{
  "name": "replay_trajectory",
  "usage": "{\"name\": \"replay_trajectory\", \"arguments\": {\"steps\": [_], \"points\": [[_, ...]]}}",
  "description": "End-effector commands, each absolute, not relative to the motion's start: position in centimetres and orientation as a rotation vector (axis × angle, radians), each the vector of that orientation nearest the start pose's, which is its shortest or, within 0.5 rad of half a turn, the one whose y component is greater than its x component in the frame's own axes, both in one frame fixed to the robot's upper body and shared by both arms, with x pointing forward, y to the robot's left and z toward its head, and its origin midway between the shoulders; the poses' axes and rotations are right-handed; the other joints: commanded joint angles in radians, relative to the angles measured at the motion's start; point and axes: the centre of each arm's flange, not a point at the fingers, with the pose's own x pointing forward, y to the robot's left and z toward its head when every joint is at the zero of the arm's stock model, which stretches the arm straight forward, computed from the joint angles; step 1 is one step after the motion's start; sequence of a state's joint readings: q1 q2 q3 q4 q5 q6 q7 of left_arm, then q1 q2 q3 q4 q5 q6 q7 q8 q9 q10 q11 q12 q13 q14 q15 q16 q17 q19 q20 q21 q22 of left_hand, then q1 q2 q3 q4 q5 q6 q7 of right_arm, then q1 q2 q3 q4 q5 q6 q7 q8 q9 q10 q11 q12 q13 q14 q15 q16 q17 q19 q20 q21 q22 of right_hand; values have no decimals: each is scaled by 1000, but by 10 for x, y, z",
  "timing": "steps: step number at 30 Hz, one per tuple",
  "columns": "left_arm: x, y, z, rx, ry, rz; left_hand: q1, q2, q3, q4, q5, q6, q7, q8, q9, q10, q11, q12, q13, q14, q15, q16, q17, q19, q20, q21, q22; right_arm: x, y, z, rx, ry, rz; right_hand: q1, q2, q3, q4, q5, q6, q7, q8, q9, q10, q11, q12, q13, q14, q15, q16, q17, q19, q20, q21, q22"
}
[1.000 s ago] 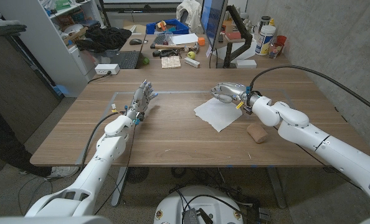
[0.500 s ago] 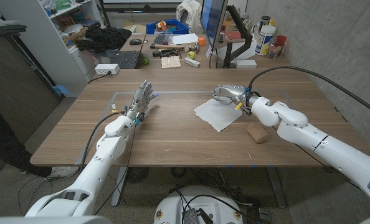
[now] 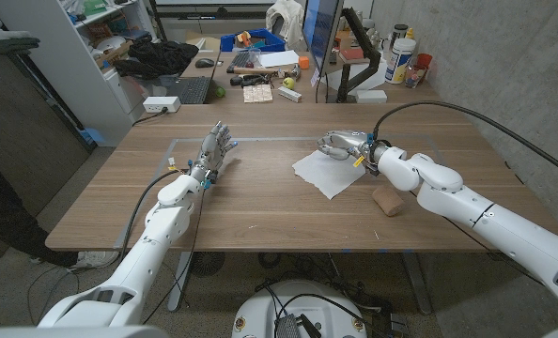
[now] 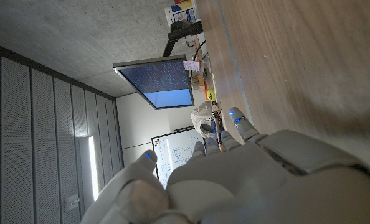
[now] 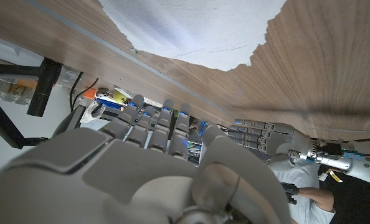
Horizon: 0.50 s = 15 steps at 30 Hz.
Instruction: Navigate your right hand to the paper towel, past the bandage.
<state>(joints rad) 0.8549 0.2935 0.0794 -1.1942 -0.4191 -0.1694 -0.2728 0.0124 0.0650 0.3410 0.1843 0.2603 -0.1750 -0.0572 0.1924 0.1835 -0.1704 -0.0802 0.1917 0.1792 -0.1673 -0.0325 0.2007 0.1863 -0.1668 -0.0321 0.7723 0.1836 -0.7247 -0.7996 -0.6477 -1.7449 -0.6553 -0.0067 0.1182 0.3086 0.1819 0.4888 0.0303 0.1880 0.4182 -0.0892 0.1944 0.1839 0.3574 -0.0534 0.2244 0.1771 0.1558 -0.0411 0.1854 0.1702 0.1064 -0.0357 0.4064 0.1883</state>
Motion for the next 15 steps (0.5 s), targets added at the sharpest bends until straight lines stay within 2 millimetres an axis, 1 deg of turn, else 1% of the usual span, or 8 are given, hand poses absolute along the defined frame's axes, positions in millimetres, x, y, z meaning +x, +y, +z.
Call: {"name": "replay_trajectory", "arguments": {"steps": [1,15], "points": [[670,305,-51,-51,-516,-240,5,97,-3,0,5,-72,-6,0,4,-105,5,3,2,-216,-21,0,3,-223,-33,-5,4,600,-187,9,-1626,-683,196,14,6,9,-3,-3,6,-1,-1,2,8,-1,-4,3,8,-53,0,3,9,-60,1,3],[669,308,-51,-52,-514,-235,5,97,-5,0,5,-72,-4,0,4,-105,5,3,2,-216,-21,0,3,-221,-33,-7,4,603,-185,6,-1629,-668,205,18,7,10,-2,-4,6,0,-2,2,5,-2,-7,3,4,-53,-1,4,8,-57,0,3]]}}
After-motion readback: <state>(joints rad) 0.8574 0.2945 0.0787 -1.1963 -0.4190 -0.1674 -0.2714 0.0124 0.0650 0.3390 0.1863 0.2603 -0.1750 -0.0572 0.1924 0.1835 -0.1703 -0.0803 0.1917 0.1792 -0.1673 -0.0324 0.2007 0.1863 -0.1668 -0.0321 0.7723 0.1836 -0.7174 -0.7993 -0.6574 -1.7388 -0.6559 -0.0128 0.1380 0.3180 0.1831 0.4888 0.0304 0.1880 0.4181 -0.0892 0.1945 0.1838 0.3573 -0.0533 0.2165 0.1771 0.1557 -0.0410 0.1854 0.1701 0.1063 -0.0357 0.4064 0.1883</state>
